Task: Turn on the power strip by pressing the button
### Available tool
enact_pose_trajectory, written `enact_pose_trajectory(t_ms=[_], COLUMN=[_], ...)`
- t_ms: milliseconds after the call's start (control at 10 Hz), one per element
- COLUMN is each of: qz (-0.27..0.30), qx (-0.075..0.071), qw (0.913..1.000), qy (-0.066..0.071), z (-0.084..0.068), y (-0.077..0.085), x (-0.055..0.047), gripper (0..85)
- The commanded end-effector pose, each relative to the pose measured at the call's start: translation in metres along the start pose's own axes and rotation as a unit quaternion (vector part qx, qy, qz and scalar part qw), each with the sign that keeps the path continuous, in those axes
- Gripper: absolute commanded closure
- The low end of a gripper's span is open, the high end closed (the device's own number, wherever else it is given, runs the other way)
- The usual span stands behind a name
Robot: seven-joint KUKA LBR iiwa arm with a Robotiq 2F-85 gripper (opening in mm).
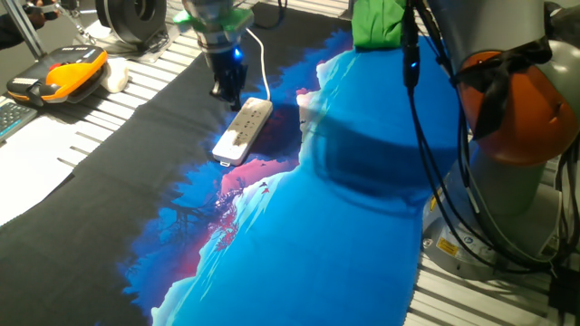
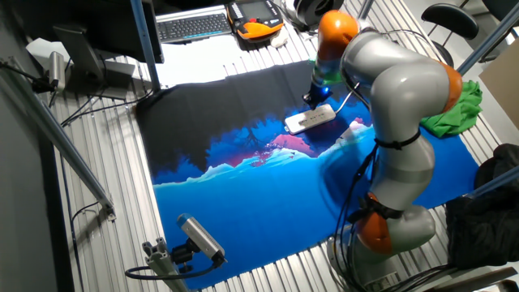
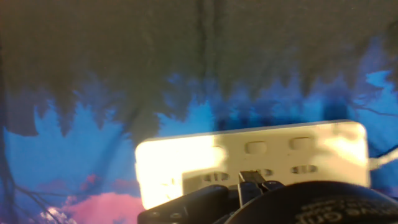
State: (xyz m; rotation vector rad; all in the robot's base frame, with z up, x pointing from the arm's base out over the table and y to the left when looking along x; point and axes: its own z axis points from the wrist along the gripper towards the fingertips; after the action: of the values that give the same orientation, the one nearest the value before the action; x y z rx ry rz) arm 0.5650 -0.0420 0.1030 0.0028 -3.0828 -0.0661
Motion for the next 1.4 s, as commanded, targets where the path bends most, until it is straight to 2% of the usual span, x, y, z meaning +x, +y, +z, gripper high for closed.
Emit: enact_pose_trajectory(t_ms=[0, 100, 300, 400, 500, 600, 800, 900, 1100, 1300], qz=[0.014, 0.017, 0.025, 0.021, 0.011, 0.0, -0.005, -0.005, 0.02, 0.057], qx=[-0.008, 0.002, -0.002, 0.004, 0.012, 0.018, 0.012, 0.016, -0.003, -0.006], qw=[0.9998, 0.9998, 0.9997, 0.9997, 0.9999, 0.9998, 0.9999, 0.9998, 0.9995, 0.9977], qy=[-0.008, -0.012, -0.009, -0.011, -0.003, -0.002, 0.007, 0.011, 0.024, 0.035], z=[0.006, 0.009, 0.009, 0.006, 0.003, 0.003, 0.003, 0.003, 0.003, 0.003], y=[0.004, 0.009, 0.015, 0.018, 0.018, 0.018, 0.018, 0.018, 0.018, 0.018], x=[0.002, 0.002, 0.005, 0.002, -0.003, -0.003, -0.003, -0.003, -0.003, -0.003], gripper=[85.0, 85.0, 85.0, 85.0, 85.0, 85.0, 85.0, 85.0, 85.0, 85.0])
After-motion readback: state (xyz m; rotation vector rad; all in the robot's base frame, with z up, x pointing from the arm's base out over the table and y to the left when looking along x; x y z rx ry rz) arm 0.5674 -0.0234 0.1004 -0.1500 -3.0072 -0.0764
